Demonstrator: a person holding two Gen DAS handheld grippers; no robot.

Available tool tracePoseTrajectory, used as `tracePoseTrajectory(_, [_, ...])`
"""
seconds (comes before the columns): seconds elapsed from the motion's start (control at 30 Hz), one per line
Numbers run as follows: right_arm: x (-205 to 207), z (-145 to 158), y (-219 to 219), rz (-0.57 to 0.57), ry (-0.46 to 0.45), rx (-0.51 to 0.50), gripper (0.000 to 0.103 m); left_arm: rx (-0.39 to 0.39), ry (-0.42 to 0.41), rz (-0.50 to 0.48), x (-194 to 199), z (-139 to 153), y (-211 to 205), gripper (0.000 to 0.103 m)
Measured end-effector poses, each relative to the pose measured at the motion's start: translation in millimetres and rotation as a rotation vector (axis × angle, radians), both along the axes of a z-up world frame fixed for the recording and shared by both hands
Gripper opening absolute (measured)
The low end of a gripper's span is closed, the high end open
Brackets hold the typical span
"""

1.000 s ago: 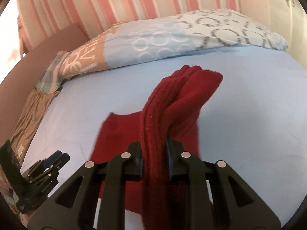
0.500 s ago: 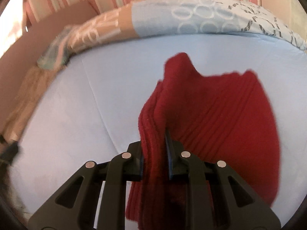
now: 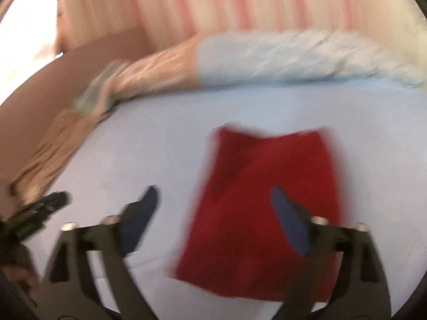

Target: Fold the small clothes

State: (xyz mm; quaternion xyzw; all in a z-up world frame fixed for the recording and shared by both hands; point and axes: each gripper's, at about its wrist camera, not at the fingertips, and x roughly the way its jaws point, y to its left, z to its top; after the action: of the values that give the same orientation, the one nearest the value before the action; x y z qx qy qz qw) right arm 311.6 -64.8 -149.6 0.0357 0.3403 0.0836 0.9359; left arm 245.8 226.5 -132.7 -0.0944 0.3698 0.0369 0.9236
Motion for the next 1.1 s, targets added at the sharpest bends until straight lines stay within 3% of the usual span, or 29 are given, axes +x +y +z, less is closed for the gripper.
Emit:
tracePoseTrajectory(0.07, [2.4, -15.6, -20.7, -0.045, 0.043, -0.074, 0.088, -0.002, -0.005, -0.013, 1.9, 5.0, -13.3, 0.046])
tracePoseTrajectory(0.1, [3.5, -24.1, -24.7, -0.038, 0.071, -0.086, 0.083, -0.001, -0.007, -0.019, 1.6, 7.5, -21.2, 0.046])
tracePoseTrajectory(0.17, [1.2, -38.1, -21.1, 0.013, 0.088, -0.083, 0.083, -0.005, -0.004, -0.033, 0.3, 9.5, -30.8, 0.046])
tracePoseTrajectory(0.27, [-0.4, -58.5, 7.7, 0.098, 0.108, -0.121, 0.083, 0.008, 0.002, -0.043, -0.8, 12.5, -40.1, 0.046])
tracePoseTrajectory(0.4, [-5.2, -98.9, 61.0, 0.208, 0.164, -0.251, 0.082, 0.019, 0.018, -0.031, -2.4, 14.7, -40.3, 0.046])
tracePoseTrajectory(0.47, [-8.6, -101.3, 63.0, 0.213, 0.143, -0.246, 0.082, 0.023, 0.029, -0.029, -1.7, 14.1, -40.3, 0.046])
tracePoseTrajectory(0.57, [-12.0, -85.9, 38.0, 0.227, 0.128, -0.126, 0.082, 0.009, 0.041, -0.043, 3.0, 10.2, -43.7, 0.046])
tracePoseTrajectory(0.63, [-28.6, -66.5, 9.9, 0.2, 0.057, -0.056, 0.089, -0.014, 0.047, -0.067, 9.4, 5.3, -51.5, 0.046])
tracePoseTrajectory(0.67, [-34.6, -59.6, -4.3, 0.182, 0.033, -0.035, 0.094, -0.029, 0.048, -0.087, 13.4, 2.9, -56.6, 0.046])
tracePoseTrajectory(0.83, [-48.9, -49.4, -74.4, 0.106, 0.033, 0.014, 0.096, -0.084, 0.053, -0.192, 39.4, -19.5, -93.7, 0.046])
tracePoseTrajectory(1.1, [-61.0, -67.3, -136.0, 0.049, 0.066, 0.016, 0.096, 0.075, 0.07, -0.304, 102.2, -53.4, -142.8, 0.046])
